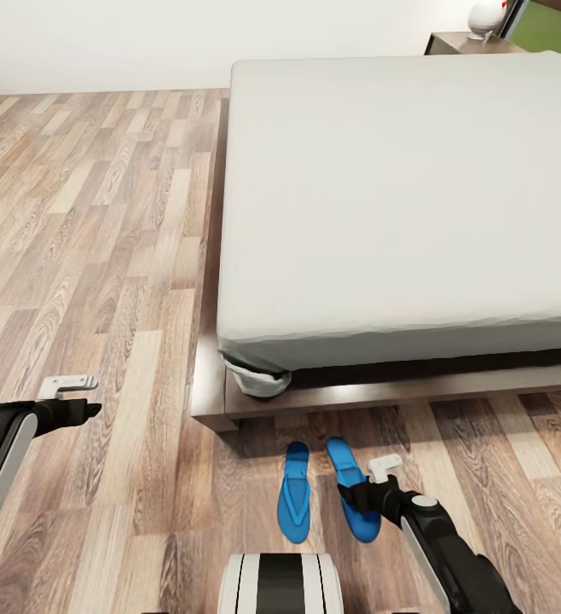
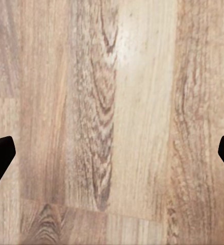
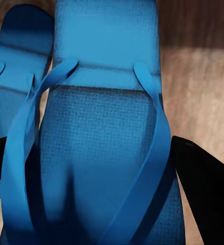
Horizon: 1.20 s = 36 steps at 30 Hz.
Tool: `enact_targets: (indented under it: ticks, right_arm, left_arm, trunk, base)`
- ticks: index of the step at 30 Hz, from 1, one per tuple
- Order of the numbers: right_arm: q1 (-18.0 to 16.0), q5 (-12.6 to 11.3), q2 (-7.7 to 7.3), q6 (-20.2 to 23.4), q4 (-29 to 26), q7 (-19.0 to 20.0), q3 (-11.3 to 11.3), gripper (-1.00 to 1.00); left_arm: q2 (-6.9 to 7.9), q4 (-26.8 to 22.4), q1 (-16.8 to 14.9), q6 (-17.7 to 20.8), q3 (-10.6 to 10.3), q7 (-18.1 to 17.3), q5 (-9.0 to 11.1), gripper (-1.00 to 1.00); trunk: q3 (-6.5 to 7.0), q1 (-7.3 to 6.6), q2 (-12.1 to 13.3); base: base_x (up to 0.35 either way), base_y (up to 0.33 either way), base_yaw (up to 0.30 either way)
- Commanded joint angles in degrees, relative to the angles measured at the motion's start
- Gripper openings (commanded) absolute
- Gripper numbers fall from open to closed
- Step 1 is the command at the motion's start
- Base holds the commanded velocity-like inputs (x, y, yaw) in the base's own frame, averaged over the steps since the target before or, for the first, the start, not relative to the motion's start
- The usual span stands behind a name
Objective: In the bedroom, move the book from the bed onto either nightstand, and place the two sandals side by side next to the bed.
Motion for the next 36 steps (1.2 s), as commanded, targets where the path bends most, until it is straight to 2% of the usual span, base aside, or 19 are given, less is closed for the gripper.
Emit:
enact_targets:
  ticks: [1, 16, 22, 36]
  right_arm:
    - [-0.1, -0.2, -0.03, 0.3, 0.0, 0.0, 0.1, -1.00]
    - [-1.3, -0.2, 0.07, 0.2, 1.1, 0.0, 0.1, -1.00]
    - [-1.5, -0.2, 1.07, 0.1, 1.7, 0.0, 0.2, -1.00]
    - [-2.3, -0.2, 1.75, 0.1, 1.9, -2.2, 0.3, -1.00]
  left_arm:
    - [-0.01, 0.0, 0.0, 0.3, 0.0, 0.0, 0.2, 1.00]
    - [-0.07, -0.1, 0.0, 0.3, 0.0, 0.0, 0.2, 1.00]
    - [-0.08, -0.1, 0.0, 0.3, 0.0, 0.0, 0.1, 1.00]
    - [-0.07, 0.0, 0.0, 0.3, 0.0, 0.1, 0.1, 1.00]
  trunk:
    - [-0.04, -0.01, 0.0]
    - [-0.04, -0.01, 0.0]
    - [-0.04, -0.01, 0.0]
    - [-0.26, 0.02, 0.0]
  base:
    - [0.000, 0.000, 0.000]
    - [0.000, 0.000, 0.000]
    - [0.000, 0.000, 0.000]
    - [0.000, 0.000, 0.000]
